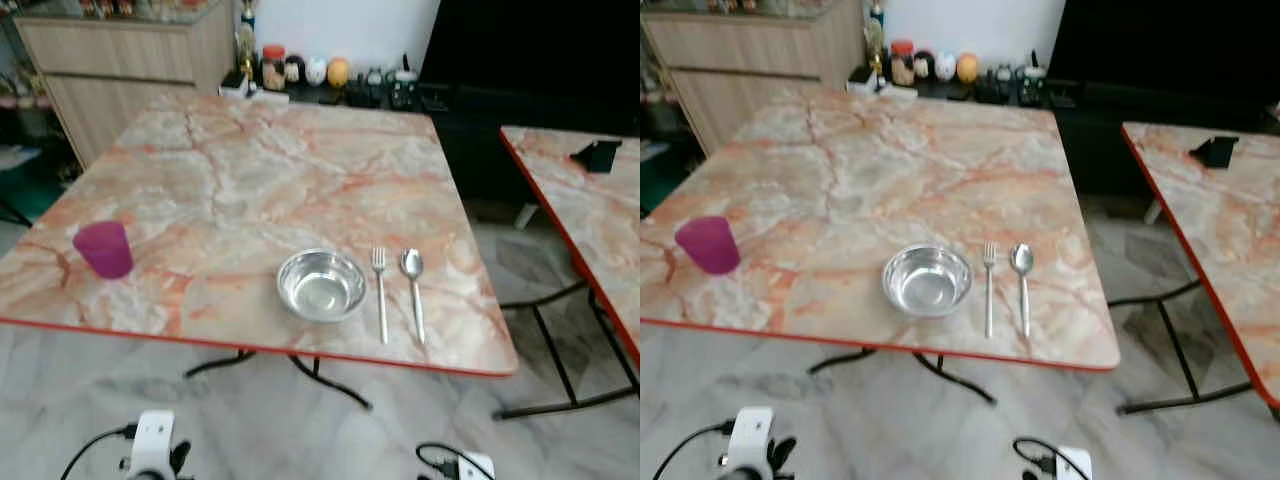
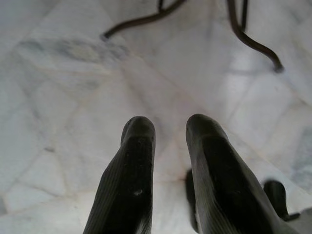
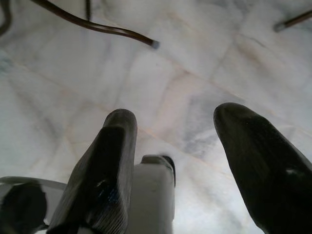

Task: Setting the table

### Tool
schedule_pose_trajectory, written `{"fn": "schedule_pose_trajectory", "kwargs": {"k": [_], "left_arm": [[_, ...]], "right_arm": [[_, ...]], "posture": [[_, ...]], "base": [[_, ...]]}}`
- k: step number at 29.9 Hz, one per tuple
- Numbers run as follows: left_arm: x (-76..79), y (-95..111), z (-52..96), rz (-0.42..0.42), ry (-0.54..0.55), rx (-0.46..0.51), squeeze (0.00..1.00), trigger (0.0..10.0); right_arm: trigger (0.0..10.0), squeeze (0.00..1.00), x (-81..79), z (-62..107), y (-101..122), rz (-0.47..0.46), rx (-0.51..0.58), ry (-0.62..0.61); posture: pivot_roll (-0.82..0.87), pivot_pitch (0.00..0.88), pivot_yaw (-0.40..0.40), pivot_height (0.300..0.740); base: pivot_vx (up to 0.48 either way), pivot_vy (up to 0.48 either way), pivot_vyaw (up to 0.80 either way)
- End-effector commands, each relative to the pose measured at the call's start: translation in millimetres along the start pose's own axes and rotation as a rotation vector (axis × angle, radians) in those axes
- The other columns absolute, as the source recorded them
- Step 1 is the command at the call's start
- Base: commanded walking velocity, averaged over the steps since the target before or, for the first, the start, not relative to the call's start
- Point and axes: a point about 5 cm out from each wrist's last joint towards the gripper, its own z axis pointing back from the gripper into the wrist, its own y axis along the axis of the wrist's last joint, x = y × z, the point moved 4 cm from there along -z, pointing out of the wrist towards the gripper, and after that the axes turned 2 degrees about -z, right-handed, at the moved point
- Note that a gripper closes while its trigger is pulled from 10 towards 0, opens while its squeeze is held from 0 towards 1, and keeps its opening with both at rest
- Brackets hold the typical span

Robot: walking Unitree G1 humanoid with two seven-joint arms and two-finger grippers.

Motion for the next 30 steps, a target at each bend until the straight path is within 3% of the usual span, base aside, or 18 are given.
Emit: {"fn": "schedule_pose_trajectory", "kwargs": {"k": [1,6,20,26,27,30], "left_arm": [[5.1,1,-0.9,-0.014,-0.016,0.004,0.0,10.0],[6.6,3,-1.5,-0.019,-0.019,0.008,0.0,10.0],[-1.3,15,-1.1,-0.019,0.005,0.075,0.0,10.0],[-1.8,32,1.5,-0.049,-0.008,0.189,0.0,10.0],[-6.9,45,5.5,-0.062,0.004,0.272,0.0,10.0],[-14.3,59,14.1,-0.087,0.031,0.369,0.0,10.0]], "right_arm": [[10.0,0.0,8.1,1.7,0,-0.006,0.006,-0.023],[10.0,0.0,8.5,2.0,-1,-0.002,0.0,-0.024],[10.0,0.0,8.5,1.9,-1,-0.001,-0.003,-0.023],[10.0,0.0,8.8,1.8,-1,0.002,-0.003,-0.023],[10.0,0.0,9.1,1.9,-1,0.003,-0.003,-0.023],[10.0,0.0,9.4,2.0,-1,0.01,-0.005,-0.02]], "posture": [[0.1,0.0,-0.033,0.731],[0.1,0.0,-0.033,0.731],[0.1,0.0,-0.034,0.731],[0.1,0.0,-0.035,0.731],[0.1,0.0,-0.034,0.731],[0.12,0.0,-0.038,0.731]], "base": [[0.0,-0.428,0.0],[0.0,-0.426,0.0],[0.0,0.0,0.0],[0.0,0.0,0.0],[0.0,0.0,0.0],[0.0,0.0,0.0]]}}
